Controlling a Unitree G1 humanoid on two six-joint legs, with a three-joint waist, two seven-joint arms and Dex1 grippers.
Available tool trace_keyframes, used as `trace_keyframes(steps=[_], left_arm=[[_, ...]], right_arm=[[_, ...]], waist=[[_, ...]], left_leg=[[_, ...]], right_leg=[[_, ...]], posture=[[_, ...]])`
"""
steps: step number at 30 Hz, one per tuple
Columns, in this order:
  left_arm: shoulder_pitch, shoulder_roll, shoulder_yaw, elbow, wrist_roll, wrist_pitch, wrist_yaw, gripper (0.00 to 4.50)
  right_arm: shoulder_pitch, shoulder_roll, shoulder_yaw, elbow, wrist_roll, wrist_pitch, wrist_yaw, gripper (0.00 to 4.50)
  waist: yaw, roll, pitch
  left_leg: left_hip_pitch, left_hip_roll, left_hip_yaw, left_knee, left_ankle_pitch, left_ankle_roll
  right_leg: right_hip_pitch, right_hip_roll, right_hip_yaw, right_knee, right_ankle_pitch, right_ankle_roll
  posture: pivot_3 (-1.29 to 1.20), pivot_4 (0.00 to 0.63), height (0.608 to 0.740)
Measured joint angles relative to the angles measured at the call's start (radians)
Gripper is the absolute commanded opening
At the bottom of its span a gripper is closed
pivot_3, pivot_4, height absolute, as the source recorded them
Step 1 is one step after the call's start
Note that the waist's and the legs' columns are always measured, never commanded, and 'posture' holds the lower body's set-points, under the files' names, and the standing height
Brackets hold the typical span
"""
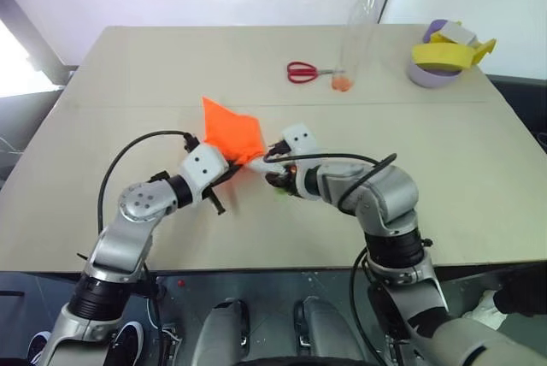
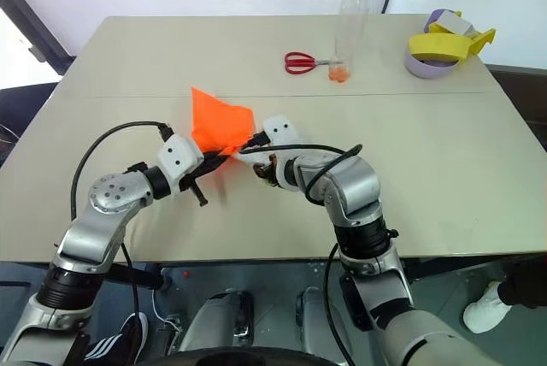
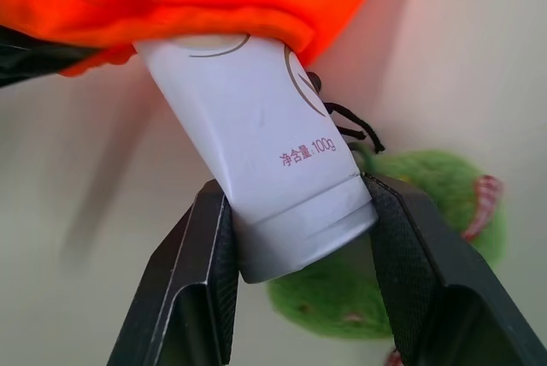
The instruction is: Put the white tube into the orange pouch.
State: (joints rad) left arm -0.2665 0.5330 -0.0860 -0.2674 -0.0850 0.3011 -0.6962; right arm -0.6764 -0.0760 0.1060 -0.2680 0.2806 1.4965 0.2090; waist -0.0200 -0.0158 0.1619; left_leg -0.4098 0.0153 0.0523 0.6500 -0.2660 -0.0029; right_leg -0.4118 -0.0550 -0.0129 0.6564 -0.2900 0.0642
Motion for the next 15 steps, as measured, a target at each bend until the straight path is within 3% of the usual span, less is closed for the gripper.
trace_keyframes(steps=[6,15], left_arm=[[-0.006,-0.009,0.015,-0.005,-0.023,0.013,0.009,0.0],[0.025,-0.023,-0.006,-0.038,-0.076,0.044,-0.023,0.0]], right_arm=[[0.001,0.099,-0.101,-0.007,0.039,0.111,0.006,1.65],[-0.036,0.136,-0.081,0.1,0.016,0.045,-0.028,1.65]], waist=[[-0.003,0.0,0.0],[-0.003,0.0,0.0]], left_leg=[[0.0,0.0,0.0,-0.001,0.0,0.0],[0.0,0.0,0.0,-0.001,0.0,0.0]], right_leg=[[-0.001,0.0,0.0,0.0,0.0,0.0],[-0.001,0.0,0.0,0.0,0.0,0.0]], posture=[[0.0,0.15,0.74],[0.0,0.15,0.74]])
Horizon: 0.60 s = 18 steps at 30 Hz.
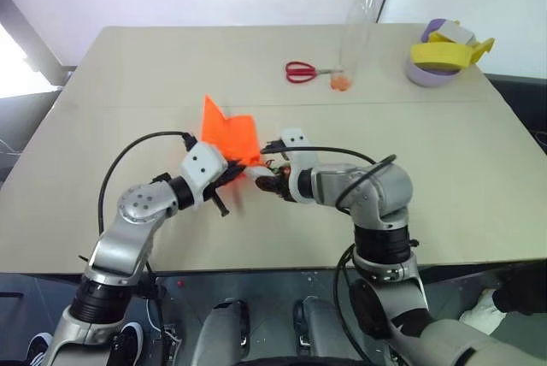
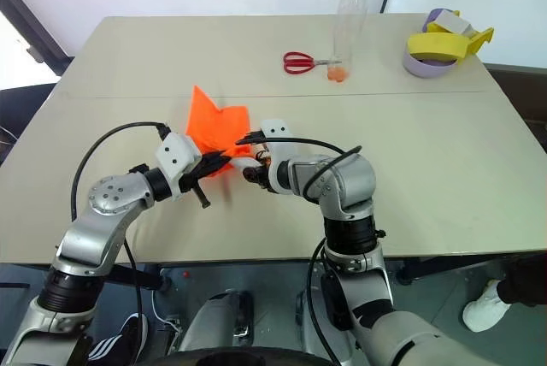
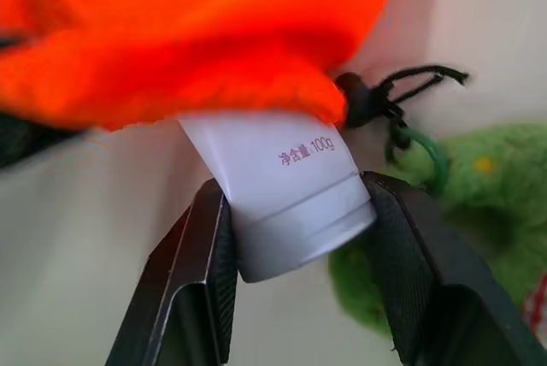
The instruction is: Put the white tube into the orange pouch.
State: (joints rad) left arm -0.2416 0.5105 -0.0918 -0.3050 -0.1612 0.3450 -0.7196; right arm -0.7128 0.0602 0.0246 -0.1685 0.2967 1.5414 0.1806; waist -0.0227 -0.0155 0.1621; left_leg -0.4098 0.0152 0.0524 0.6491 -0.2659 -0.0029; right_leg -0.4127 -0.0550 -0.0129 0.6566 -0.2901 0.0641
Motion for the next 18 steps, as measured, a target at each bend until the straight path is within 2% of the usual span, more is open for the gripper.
trace_keyframes(steps=[5,12,18], left_arm=[[-0.002,0.003,0.003,0.0,0.0,0.003,0.004,0.0],[0.01,0.012,0.008,0.0,0.002,0.011,0.028,0.0],[0.008,0.02,0.007,0.006,0.013,-0.018,0.035,0.0]], right_arm=[[-0.023,0.018,0.009,0.048,-0.009,-0.029,-0.02,1.65],[-0.042,0.06,-0.056,0.077,-0.015,-0.032,-0.055,1.65],[-0.034,0.023,-0.075,0.006,0.016,0.059,-0.027,1.65]], waist=[[-0.002,0.0,0.0],[-0.01,0.0,0.0],[-0.021,0.0,0.0]], left_leg=[[0.0,0.0,0.0,0.0,0.0,0.0],[0.0,0.0,0.0,0.0,0.0,0.0],[0.0,0.0,0.0,-0.001,0.0,0.0]], right_leg=[[0.0,0.0,0.0,0.0,0.0,0.0],[0.0,0.0,0.0,0.0,0.0,0.0],[0.0,-0.001,0.0,0.0,0.0,0.0]], posture=[[0.0,0.15,0.74],[0.0,0.15,0.74],[0.0,0.15,0.74]])
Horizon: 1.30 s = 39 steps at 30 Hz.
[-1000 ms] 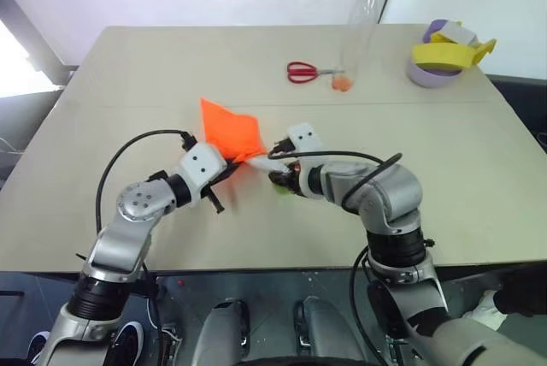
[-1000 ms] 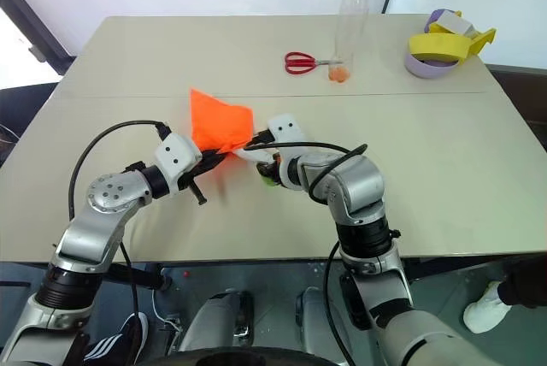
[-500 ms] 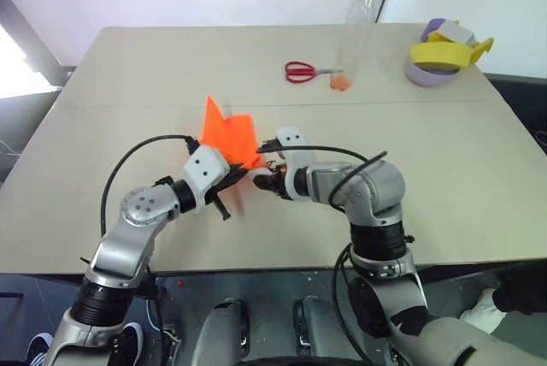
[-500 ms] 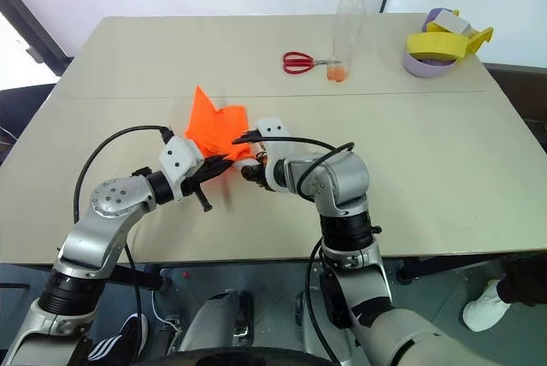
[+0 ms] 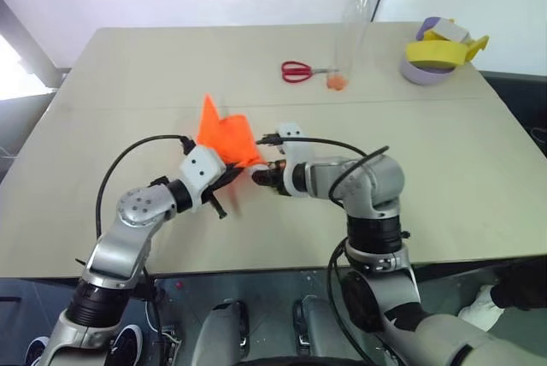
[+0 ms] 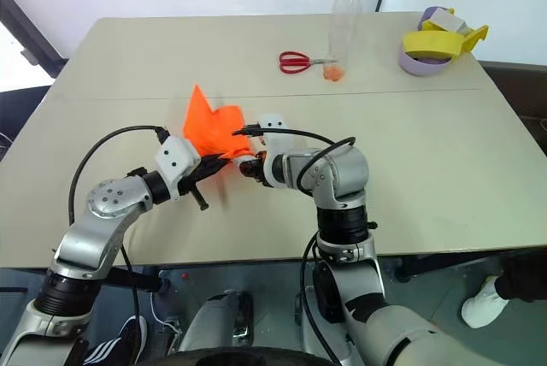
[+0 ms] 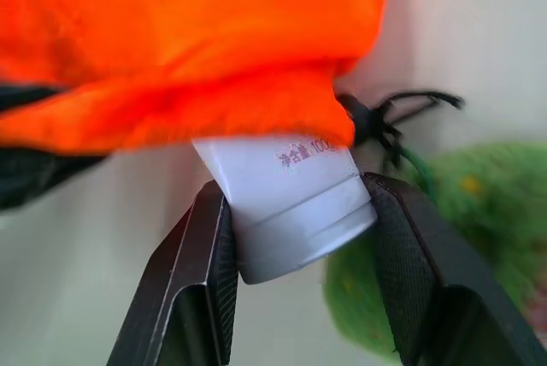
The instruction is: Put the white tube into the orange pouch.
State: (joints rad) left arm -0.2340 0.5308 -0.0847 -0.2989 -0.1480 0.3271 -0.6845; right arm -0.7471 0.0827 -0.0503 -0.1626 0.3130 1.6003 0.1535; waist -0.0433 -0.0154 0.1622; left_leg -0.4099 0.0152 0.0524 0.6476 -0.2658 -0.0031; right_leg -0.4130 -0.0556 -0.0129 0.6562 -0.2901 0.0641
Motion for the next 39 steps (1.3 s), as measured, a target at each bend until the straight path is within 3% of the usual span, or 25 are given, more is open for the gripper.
trace_keyframes(steps=[21,30,31,32,36,39], left_arm=[[0.027,0.0,-0.002,-0.025,-0.038,0.0,-0.011,0.0],[0.028,-0.022,-0.003,-0.026,-0.039,0.012,0.001,0.0],[0.027,-0.023,-0.003,-0.026,-0.039,0.012,0.001,0.0],[0.027,-0.024,-0.003,-0.026,-0.039,0.012,0.002,0.0],[0.024,-0.023,0.0,-0.026,-0.038,0.011,0.004,0.0],[0.024,-0.018,0.018,-0.027,-0.037,0.008,0.01,0.0]], right_arm=[[-0.037,0.055,-0.14,0.067,0.022,0.005,-0.099,1.65],[-0.037,0.055,-0.091,0.094,0.036,-0.049,-0.108,1.65],[-0.037,0.055,-0.095,0.104,0.044,-0.058,-0.107,2.45],[-0.037,0.055,-0.096,0.11,0.049,-0.061,-0.106,2.66],[-0.037,0.055,-0.102,0.118,0.07,-0.068,-0.097,4.45],[-0.037,0.054,-0.099,0.113,0.091,-0.065,-0.081,4.45]], waist=[[-0.001,0.001,0.0],[-0.003,0.001,0.0],[-0.003,0.001,0.0],[-0.003,0.001,0.0],[-0.002,0.001,0.0],[-0.002,0.001,0.0]], left_leg=[[0.0,0.0,0.0,-0.001,0.0,0.0],[0.0,0.0,0.0,-0.001,0.0,0.0],[0.0,0.0,0.0,-0.001,0.0,0.0],[0.0,0.0,0.0,-0.001,0.0,0.0],[0.0,0.0,0.0,-0.001,0.0,0.0],[0.0,0.0,0.0,-0.001,0.0,0.0]], right_leg=[[0.0,0.0,0.0,-0.001,0.0,0.0],[0.0,0.0,0.0,-0.001,0.0,0.0],[0.0,0.0,0.0,-0.001,0.0,0.0],[0.0,0.0,0.0,-0.001,0.0,0.0],[0.0,0.0,0.0,-0.001,0.0,0.0],[0.0,0.0,0.0,-0.001,0.0,0.0]], posture=[[0.0,0.15,0.74],[0.0,0.15,0.74],[0.0,0.15,0.74],[0.0,0.15,0.74],[0.0,0.15,0.74],[0.0,0.15,0.74]])
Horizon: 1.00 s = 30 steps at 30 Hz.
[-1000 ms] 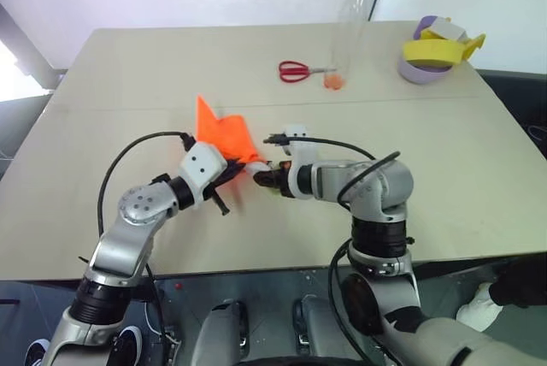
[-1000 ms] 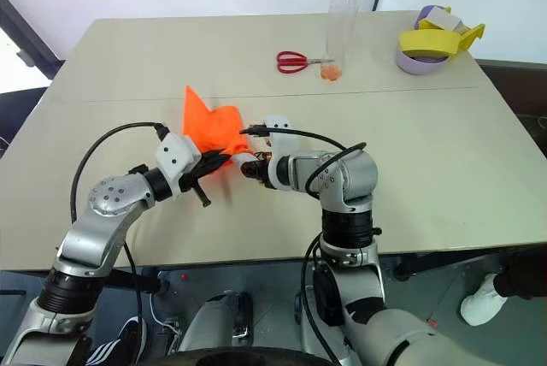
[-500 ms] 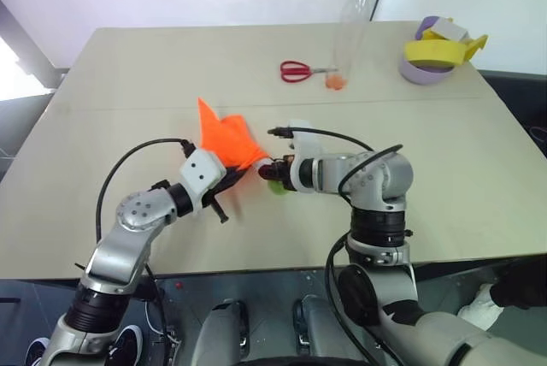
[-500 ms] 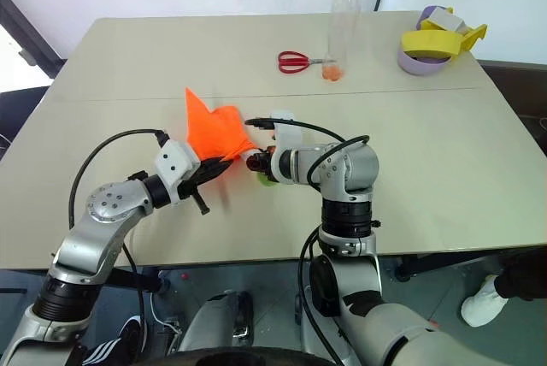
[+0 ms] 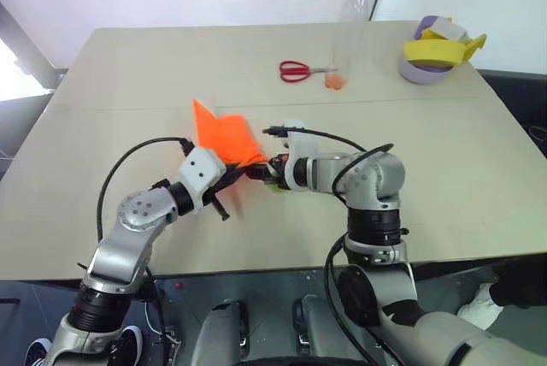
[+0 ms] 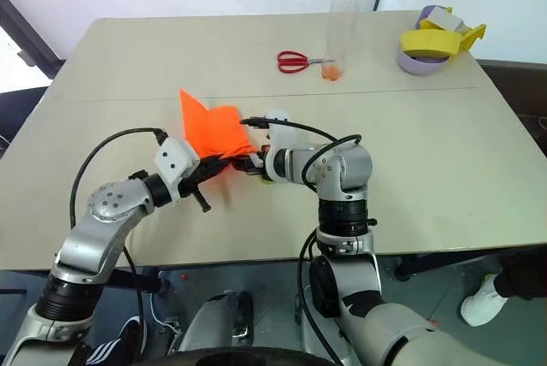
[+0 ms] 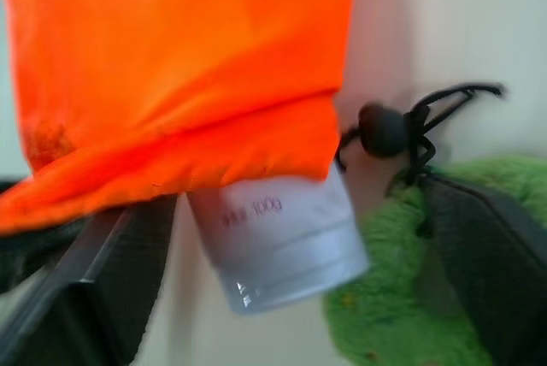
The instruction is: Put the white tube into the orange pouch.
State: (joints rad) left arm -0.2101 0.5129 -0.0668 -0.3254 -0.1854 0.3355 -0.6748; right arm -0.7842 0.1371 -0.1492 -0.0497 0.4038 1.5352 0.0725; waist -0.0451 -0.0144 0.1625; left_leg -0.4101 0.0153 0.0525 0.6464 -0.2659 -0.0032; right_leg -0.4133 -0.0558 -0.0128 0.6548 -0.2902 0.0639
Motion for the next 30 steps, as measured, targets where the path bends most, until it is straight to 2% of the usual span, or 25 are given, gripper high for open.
trace_keyframes(steps=[5,12,16,20,24,30], left_arm=[[-0.001,0.0,0.021,-0.009,0.001,-0.011,0.01,0.0],[0.019,-0.002,0.001,0.011,0.007,-0.022,0.006,0.0],[0.03,-0.001,0.002,0.019,0.012,-0.048,0.006,0.0],[0.073,0.001,0.008,0.04,0.012,-0.088,0.005,0.0],[0.118,0.019,0.017,0.052,0.007,-0.16,-0.024,0.0],[0.123,0.02,0.043,0.085,-0.001,-0.215,-0.039,0.0]], right_arm=[[0.0,-0.007,0.0,-0.058,0.056,0.055,0.079,4.45],[0.0,-0.138,0.028,-0.203,0.195,0.071,0.254,4.45],[0.024,-0.187,0.06,-0.245,0.219,0.028,0.3,4.45],[0.117,-0.374,0.196,-0.28,0.166,-0.153,0.365,4.45],[0.245,-0.522,0.279,-0.311,0.109,-0.437,0.504,4.45],[0.296,-0.581,0.361,-0.367,0.067,-0.68,0.629,4.45]], waist=[[-0.001,0.0,0.0],[-0.001,0.001,0.001],[0.0,0.001,0.001],[0.003,0.001,0.001],[0.001,0.001,0.001],[0.003,0.001,0.001]], left_leg=[[-0.001,0.0,0.0,0.0,0.0,0.0],[-0.001,0.0,0.0,-0.002,0.0,0.0],[-0.001,0.0,0.0,-0.003,0.0,0.0],[-0.002,0.0,0.0,-0.002,0.0,0.0],[-0.004,0.0,0.0,-0.003,0.0,0.0],[-0.003,0.0,0.0,-0.002,0.0,0.0]], right_leg=[[0.0,0.0,0.0,-0.001,0.0,0.0],[0.0,0.0,0.0,-0.003,0.0,0.0],[-0.001,0.0,0.0,-0.003,0.0,0.0],[-0.001,-0.001,0.0,-0.006,0.0,0.0],[-0.002,-0.001,0.0,-0.007,0.0,0.0],[-0.003,-0.001,-0.001,-0.004,0.0,0.0]], posture=[[0.0,0.15,0.74],[0.0,0.15,0.74],[0.0,0.15,0.74],[0.0,0.15,0.74],[0.0,0.15,0.74],[0.0,0.15,0.74]])
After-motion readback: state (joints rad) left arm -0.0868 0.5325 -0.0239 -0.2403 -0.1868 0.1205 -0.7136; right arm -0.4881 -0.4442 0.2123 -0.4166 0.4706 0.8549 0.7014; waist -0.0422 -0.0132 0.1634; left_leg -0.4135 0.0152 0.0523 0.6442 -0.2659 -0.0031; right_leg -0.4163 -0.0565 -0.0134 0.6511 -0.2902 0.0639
